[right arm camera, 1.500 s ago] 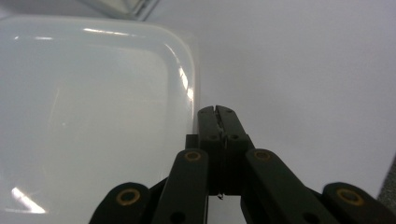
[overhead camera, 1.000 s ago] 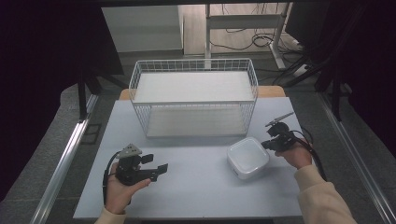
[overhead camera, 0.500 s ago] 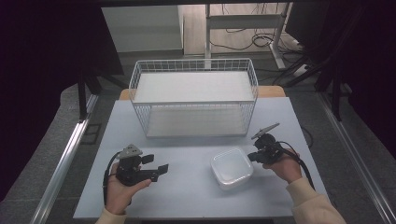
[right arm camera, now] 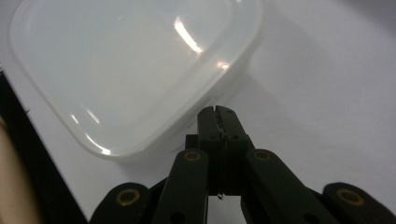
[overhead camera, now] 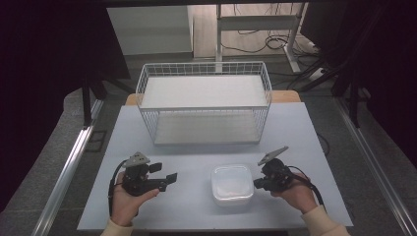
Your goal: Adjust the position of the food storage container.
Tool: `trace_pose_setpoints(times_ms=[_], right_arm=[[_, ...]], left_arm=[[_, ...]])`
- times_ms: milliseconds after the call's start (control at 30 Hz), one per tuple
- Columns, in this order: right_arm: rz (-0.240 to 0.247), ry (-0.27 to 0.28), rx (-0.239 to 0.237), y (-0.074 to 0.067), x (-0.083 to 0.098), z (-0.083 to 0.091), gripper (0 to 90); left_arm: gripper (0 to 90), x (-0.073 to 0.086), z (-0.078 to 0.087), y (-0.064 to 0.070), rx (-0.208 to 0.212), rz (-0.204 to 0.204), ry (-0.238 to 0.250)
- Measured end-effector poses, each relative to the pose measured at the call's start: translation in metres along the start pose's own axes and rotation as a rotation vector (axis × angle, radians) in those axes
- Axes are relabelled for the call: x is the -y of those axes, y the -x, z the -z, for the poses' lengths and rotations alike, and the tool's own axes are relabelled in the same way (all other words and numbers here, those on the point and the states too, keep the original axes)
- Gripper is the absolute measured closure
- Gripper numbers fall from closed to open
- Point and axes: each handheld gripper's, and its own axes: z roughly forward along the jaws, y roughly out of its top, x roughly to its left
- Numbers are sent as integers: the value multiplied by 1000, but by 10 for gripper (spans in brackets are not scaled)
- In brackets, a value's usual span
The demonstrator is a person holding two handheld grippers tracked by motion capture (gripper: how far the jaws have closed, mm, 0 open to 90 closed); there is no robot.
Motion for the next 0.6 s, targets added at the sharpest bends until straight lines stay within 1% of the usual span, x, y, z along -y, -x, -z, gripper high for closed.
trace_pose_setpoints(times_ms=[33,67,100,133,167,200,233,333,400,433,467,533,567,600], right_arm=[[0,0,0,0,0,0,896],[25,-3,-14,-8,0,-3,896],[25,-3,-14,-8,0,-3,896],[40,1,-27,-17,-2,-6,896],[40,1,-27,-17,-2,-6,896],[46,0,-30,-20,-3,-7,896],[67,1,-40,-28,-6,-10,896],[81,4,-51,-34,-8,-12,896],[83,-1,-58,-35,-7,-10,895],[86,2,-60,-34,-7,-8,895],[80,3,-55,-33,-6,-4,895],[68,24,-23,-24,-6,9,895],[68,24,-23,-24,-6,9,895],[54,50,-1,-14,-8,18,895]], left_arm=[[251,0,0,0,0,0,0],[251,0,0,0,0,-1,-1],[251,0,0,0,0,-1,-1],[251,0,-1,0,0,-2,-3],[251,0,-1,0,0,-2,-3],[251,1,-1,0,0,-1,-4],[251,1,-1,-1,-1,1,-4],[251,1,-1,-1,-1,2,-4],[251,1,0,-2,-2,4,-3],[252,1,0,-2,-2,4,-3],[251,1,0,-2,-2,4,-1],[252,1,0,-2,-1,6,-1],[252,1,0,-2,-1,6,-1],[251,1,-1,-2,1,5,-6]])
